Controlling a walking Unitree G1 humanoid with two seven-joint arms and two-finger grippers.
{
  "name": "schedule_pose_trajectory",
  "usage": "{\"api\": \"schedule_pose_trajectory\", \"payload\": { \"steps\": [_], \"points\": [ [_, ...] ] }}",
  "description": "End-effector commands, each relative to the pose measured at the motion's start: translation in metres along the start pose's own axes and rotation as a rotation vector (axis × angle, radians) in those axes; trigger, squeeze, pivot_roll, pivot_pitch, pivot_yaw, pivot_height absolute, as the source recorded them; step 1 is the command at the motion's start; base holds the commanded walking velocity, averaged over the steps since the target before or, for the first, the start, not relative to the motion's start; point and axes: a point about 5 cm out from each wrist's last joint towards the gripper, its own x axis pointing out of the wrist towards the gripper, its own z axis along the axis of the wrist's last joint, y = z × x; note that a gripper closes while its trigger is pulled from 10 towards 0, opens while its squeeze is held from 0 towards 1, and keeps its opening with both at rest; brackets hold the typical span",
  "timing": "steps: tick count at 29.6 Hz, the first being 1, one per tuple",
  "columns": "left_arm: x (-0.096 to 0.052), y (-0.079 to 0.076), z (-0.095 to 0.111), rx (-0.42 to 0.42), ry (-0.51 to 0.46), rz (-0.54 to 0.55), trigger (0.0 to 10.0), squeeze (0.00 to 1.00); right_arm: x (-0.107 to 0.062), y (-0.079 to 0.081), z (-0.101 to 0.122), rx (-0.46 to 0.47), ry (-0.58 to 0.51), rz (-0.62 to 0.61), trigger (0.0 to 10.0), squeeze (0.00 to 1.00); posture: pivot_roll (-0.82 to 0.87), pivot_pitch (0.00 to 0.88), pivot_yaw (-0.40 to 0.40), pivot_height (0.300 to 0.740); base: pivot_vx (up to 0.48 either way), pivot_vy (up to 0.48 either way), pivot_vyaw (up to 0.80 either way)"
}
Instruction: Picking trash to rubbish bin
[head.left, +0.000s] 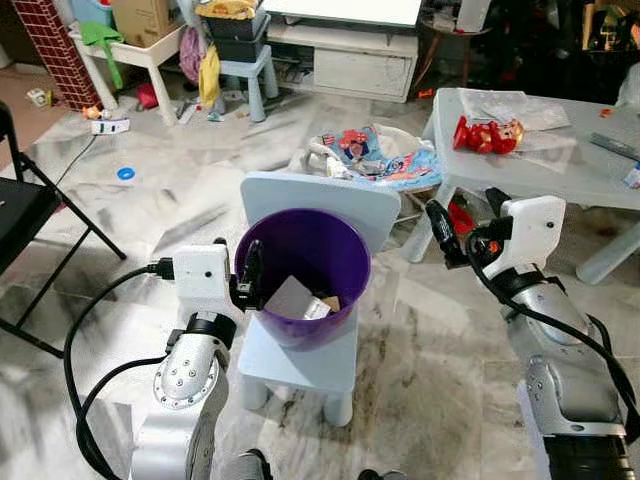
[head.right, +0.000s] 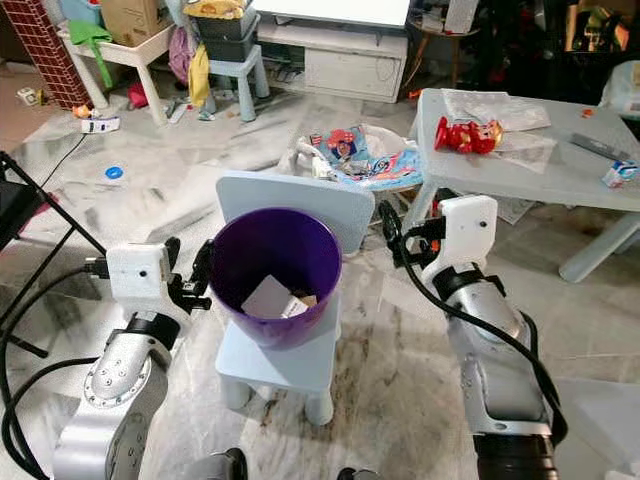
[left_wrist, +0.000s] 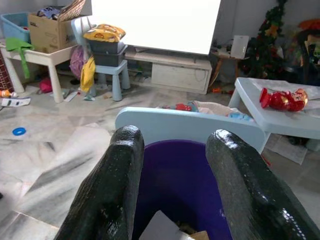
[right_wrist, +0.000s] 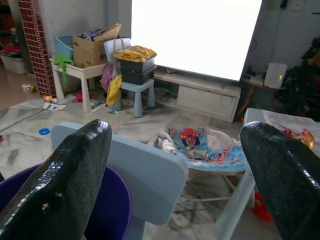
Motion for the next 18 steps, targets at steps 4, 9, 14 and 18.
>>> {"api": "schedule_pose_trajectory", "payload": {
  "steps": [4, 9, 14, 18],
  "points": [
    [0.0041, 0.0035, -0.0015, -0.009, 0.001, 0.026, 10.0, 0.00, 0.0006, -0.0007, 0.0077, 0.043, -0.010, -0.011, 10.0, 1.00, 0.04, 0.094, -0.068, 0.740, 0.000, 0.000, 0.00],
    [0.0061, 0.0057, 0.0007, -0.021, -0.004, 0.041, 10.0, 0.00, 0.0051, 0.0050, 0.0076, 0.061, 0.013, -0.008, 10.0, 1.00, 0.05, 0.103, -0.074, 0.740, 0.000, 0.000, -0.11],
    [0.0045, 0.0081, -0.0008, -0.042, 0.006, 0.056, 10.0, 0.00, 0.0044, 0.0047, 0.0068, 0.077, 0.028, -0.013, 10.0, 1.00, 0.05, 0.111, -0.076, 0.740, 0.000, 0.000, -0.78],
    [0.0042, 0.0052, -0.0010, -0.048, 0.007, 0.039, 10.0, 0.00, 0.0042, 0.0037, 0.0064, 0.081, 0.033, -0.015, 10.0, 1.00, 0.05, 0.111, -0.078, 0.740, 0.000, 0.000, -0.78]
  ]
}}
